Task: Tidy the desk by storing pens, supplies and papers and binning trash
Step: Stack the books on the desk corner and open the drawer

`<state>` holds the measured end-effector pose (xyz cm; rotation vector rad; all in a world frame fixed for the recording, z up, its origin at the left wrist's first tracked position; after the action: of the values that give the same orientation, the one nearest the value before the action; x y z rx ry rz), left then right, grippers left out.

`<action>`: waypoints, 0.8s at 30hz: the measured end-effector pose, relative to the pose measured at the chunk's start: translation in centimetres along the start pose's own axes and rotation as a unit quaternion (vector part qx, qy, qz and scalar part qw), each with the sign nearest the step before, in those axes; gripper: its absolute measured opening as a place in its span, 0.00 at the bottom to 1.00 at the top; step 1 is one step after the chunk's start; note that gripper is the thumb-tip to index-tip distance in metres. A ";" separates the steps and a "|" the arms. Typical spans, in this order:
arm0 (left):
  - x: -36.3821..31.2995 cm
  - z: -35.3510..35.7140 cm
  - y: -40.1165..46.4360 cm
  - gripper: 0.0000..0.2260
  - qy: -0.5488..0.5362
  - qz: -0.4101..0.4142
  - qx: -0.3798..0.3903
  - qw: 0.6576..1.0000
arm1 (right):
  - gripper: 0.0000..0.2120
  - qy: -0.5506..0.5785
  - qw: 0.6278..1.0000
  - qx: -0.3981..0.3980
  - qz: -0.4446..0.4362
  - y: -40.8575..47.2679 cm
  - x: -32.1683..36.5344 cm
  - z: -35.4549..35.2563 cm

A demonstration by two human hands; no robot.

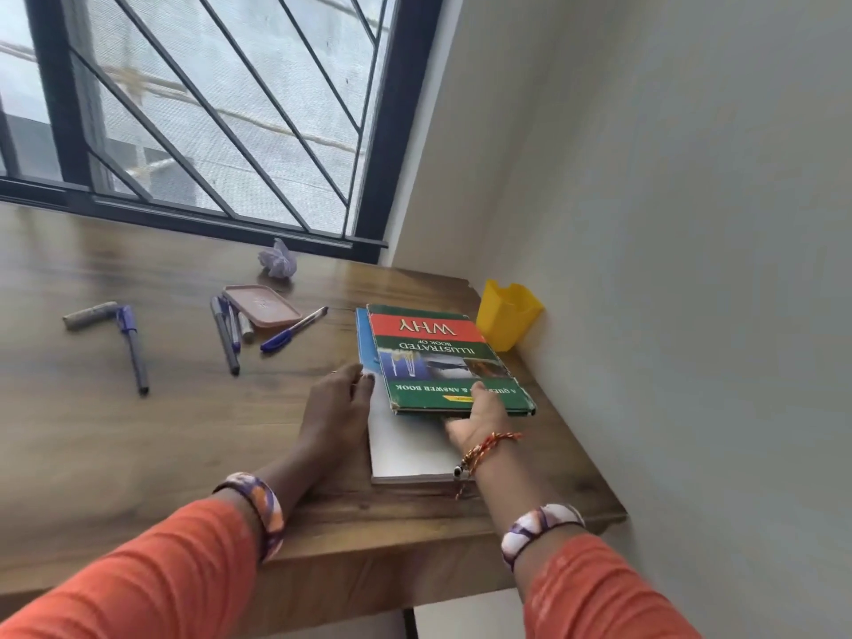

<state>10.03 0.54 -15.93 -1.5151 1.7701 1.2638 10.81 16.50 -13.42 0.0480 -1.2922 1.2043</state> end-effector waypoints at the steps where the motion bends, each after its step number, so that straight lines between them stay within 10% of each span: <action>1: -0.1 -0.1 0.0 0.10 -0.008 -0.011 0.002 1.000 | 0.19 0.013 1.000 0.005 0.010 -0.7 -0.1 0.0; 17: -0.7 -0.4 -0.3 0.12 0.009 -0.010 0.015 1.000 | 0.04 -0.016 0.987 0.158 0.017 -2.8 -0.9 -2.3; 24: -0.6 -0.5 -0.3 0.12 0.035 -0.006 0.007 0.999 | 0.12 -0.260 0.946 0.193 0.010 -3.7 0.3 -4.1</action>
<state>10.62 0.45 -15.29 -1.5779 1.8064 1.2027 16.16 17.63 -12.57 0.6787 -1.4837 1.5086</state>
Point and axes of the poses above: each hand's wrist, its own y-axis towards the middle knuckle, its own z-axis out of the palm, x = y × z, the point moved 1 cm from there along y, towards the middle knuckle
